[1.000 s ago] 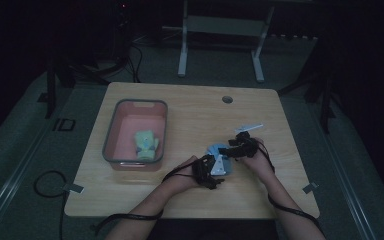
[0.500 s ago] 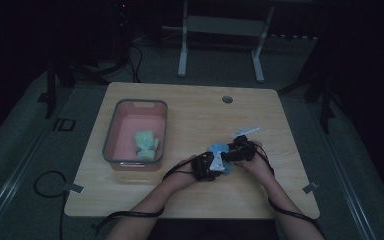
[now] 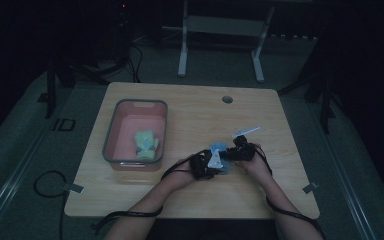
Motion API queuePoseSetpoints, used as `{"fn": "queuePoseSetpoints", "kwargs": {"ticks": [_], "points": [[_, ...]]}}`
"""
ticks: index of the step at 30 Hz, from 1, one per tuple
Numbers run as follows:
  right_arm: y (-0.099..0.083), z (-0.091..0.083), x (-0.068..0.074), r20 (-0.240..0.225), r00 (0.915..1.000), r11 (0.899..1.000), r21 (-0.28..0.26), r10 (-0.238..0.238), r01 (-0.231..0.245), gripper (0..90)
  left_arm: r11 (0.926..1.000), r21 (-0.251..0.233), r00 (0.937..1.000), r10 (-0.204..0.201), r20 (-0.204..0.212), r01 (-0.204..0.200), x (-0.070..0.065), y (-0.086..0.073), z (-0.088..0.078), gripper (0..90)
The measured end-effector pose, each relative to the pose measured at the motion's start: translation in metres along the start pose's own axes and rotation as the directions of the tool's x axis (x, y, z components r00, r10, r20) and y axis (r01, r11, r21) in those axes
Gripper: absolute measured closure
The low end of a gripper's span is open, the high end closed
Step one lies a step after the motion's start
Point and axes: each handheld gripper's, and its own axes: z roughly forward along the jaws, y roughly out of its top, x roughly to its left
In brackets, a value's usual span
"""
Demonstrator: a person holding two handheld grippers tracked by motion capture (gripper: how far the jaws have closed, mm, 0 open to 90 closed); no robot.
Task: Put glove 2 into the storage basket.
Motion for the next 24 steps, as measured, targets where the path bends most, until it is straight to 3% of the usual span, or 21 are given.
{"fn": "queuePoseSetpoints", "kwargs": {"ticks": [8, 13, 18, 24], "points": [[0.014, -0.009, 0.005, -0.049, 0.9986, 0.998, -0.053, 0.021, -0.024, 77.5, 0.9999, -0.004, 0.9997, 0.01, -0.023, -0.01, 0.008, 0.006, -0.023, 76.3], [0.025, -0.015, 0.012, -0.043, 0.9991, 0.997, -0.076, 0.0, -0.003, 77.7, 0.9994, 0.0, 0.9985, 0.034, -0.043, -0.034, 0.013, 0.011, -0.038, 76.3], [0.037, -0.02, 0.017, -0.066, 0.9978, 0.994, -0.108, 0.002, -0.009, 77.7, 0.9991, 0.006, 0.9973, 0.043, -0.06, -0.043, 0.016, 0.013, -0.051, 76.3], [0.055, -0.023, 0.029, -0.075, 0.9967, 0.992, -0.121, -0.032, 0.022, 77.7, 0.9985, 0.021, 0.9949, 0.053, -0.085, -0.051, 0.02, 0.014, -0.069, 76.4]]}}
